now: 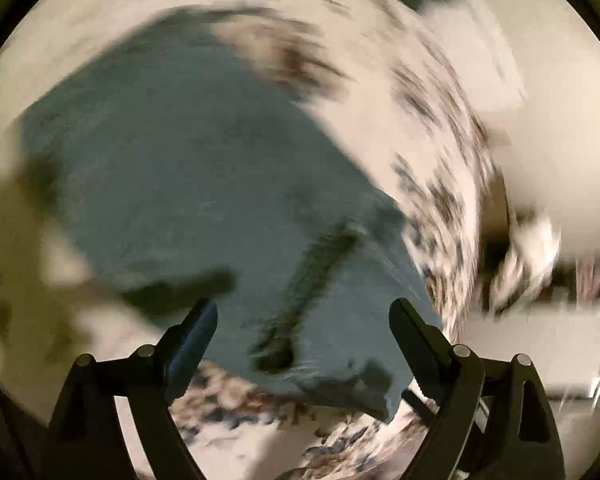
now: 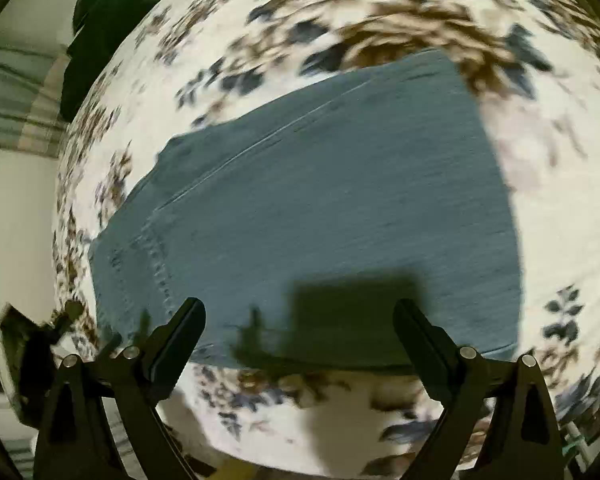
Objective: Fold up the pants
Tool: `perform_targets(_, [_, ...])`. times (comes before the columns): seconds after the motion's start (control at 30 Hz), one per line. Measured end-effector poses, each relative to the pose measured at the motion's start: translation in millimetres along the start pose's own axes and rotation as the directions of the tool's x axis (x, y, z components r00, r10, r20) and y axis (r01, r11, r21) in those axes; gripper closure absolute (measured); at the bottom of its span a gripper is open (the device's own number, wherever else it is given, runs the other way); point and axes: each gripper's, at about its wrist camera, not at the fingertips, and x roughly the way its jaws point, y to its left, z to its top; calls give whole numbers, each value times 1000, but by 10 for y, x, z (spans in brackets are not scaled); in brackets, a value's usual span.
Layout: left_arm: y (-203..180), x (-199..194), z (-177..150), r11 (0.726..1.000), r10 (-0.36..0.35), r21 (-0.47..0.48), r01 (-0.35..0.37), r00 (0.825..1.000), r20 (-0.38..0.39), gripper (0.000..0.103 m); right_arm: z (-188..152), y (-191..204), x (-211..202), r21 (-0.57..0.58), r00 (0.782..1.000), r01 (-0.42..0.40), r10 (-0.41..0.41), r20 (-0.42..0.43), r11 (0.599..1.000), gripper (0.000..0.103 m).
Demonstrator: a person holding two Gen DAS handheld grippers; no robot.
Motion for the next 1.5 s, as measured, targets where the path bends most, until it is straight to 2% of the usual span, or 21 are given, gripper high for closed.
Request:
perform_targets(0.1, [610, -261, 74, 976, 82, -212, -50, 986, 147, 15, -5, 217, 136, -29, 999, -6, 5, -36, 1000, 6])
perform_targets(0.17, [947, -307, 160, 944, 105, -328, -26, 968, 227, 17, -5, 364, 224, -50, 999, -10, 7, -52, 999, 6])
perform_targets(0.3, [1194, -177, 417, 911, 104, -412, 30, 949, 299, 18, -18, 588, 367, -87, 997, -10, 4, -74, 996, 6])
perform_targets(0.33, [1190, -156, 501, 917, 115, -398, 26, 938, 326, 22, -25, 631, 399, -92, 997, -10, 2, -76, 996, 6])
perform_targets(0.37, [1149, -123, 544, 923, 121, -384, 21, 932, 340, 39, -34, 667, 429, -98, 997, -11, 3, -78, 995, 6])
perform_targets(0.4, [1106, -122, 589, 932, 130, -363, 7, 928, 350, 65, -41, 691, 456, -102, 997, -12, 4, -81, 995, 6])
perform_targets(0.47, [944, -154, 665, 955, 115, -298, 5, 916, 384, 73, -64, 724, 513, -104, 996, -10, 1, -86, 995, 6])
perform_targets(0.53, [853, -198, 656, 970, 114, -244, -15, 910, 399, 73, -93, 712, 575, -90, 995, -10, 1, -97, 996, 6])
perform_targets(0.57, [882, -156, 660, 967, 124, -255, -24, 913, 388, 63, -103, 701, 599, -81, 995, -7, -2, -104, 997, 6])
perform_targets(0.6, [934, -50, 703, 960, 125, -280, -23, 927, 353, 35, -117, 678, 625, -64, 994, -9, 2, -112, 998, 6])
perform_targets(0.63, [1039, 72, 740, 949, 94, -316, 7, 948, 303, 28, -124, 665, 646, -53, 993, -14, 8, -116, 998, 6])
perform_targets(0.67, [1116, 162, 748, 941, 51, -335, 52, 955, 291, 28, -131, 651, 657, -43, 993, -19, 14, -118, 999, 6])
perform_targets(0.7, [1115, 153, 740, 942, 47, -329, 62, 949, 313, 28, -134, 640, 656, -36, 993, -22, 18, -118, 999, 6])
perform_targets(0.73, [1069, 148, 750, 949, 49, -310, 56, 946, 321, 31, -134, 638, 650, -31, 993, -25, 21, -114, 999, 6])
perform_targets(0.83, [846, 27, 741, 971, 52, -236, 38, 930, 365, 69, -112, 597, 599, -24, 995, -33, 31, -96, 999, 6])
perform_targets(0.87, [781, -47, 730, 976, 48, -216, 38, 924, 378, 73, -103, 578, 581, -19, 995, -39, 37, -92, 999, 6])
perform_targets(1.0, [283, -391, 574, 996, 34, -85, 4, 894, 446, 75, -56, 453, 471, -1, 996, -64, 64, -67, 998, 6])
perform_targets(1.1, [-221, -609, 367, 999, -25, 51, 1, 882, 471, 76, -26, 301, 360, 17, 996, -79, 80, -51, 997, 6])
perform_targets(1.2, [-919, -657, 86, 979, -102, 202, 13, 892, 440, 79, 9, 75, 227, 55, 995, -91, 94, -41, 994, 6])
perform_targets(1.33, [-1843, -305, -541, 921, -193, 384, 69, 936, 295, 80, 76, -389, -101, 137, 994, -106, 107, 2, 985, 6])
perform_targets(1.5, [-2347, 712, -1138, 872, -129, 484, 71, 988, 88, 87, 144, -987, -556, 185, 996, -58, 45, 70, 981, 6])
